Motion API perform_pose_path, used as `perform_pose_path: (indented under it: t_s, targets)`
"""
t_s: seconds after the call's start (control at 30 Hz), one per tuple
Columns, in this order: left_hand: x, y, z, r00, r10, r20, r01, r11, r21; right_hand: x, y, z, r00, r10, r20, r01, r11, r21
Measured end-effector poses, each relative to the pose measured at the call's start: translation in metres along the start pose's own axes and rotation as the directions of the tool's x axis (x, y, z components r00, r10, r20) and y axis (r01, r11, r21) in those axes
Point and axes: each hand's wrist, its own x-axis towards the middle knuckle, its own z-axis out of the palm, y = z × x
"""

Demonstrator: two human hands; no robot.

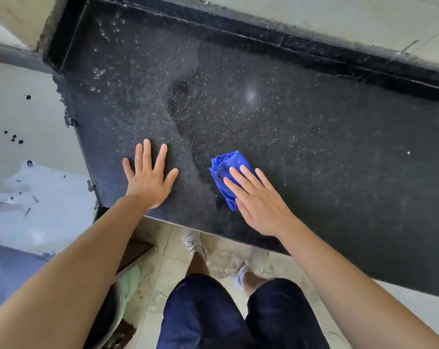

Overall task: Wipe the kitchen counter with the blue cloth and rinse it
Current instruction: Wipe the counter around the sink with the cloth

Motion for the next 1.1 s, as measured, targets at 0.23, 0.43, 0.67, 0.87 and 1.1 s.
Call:
perform_pose_path:
  t_s: [0.23,0.43,0.67,0.87,1.1]
  targets:
    - [-0.091,0.039,0.030,0.985,-0.043,-0.166,0.028,0.995,-0.093,-0.055,0.122,0.001,0.874,0.486,-0.023,-0.479,0.867,0.138]
    - [-0.119,0.045,0.048,0.993,-0.110,0.040,0.111,0.993,-0.024,-0.037,0.062,0.013,0.798,0.594,-0.103,-0.553,0.789,0.267]
    - [-0.118,0.038,0.039,0.998,-0.056,0.038,0.055,0.998,0.011,-0.059,-0.039,0.035,0.981,0.182,-0.063,-0.168,0.968,0.189]
    - [-0.114,0.016,0.028,0.993,0.112,0.022,-0.113,0.991,0.068,-0.089,0.020,0.035,0.890,0.443,-0.109,-0.411,0.882,0.229]
    - [-0.105,-0.068,0.018,0.987,0.162,0.023,-0.163,0.978,0.127,-0.070,-0.033,0.039,0.572,0.820,-0.018,-0.741,0.525,0.419]
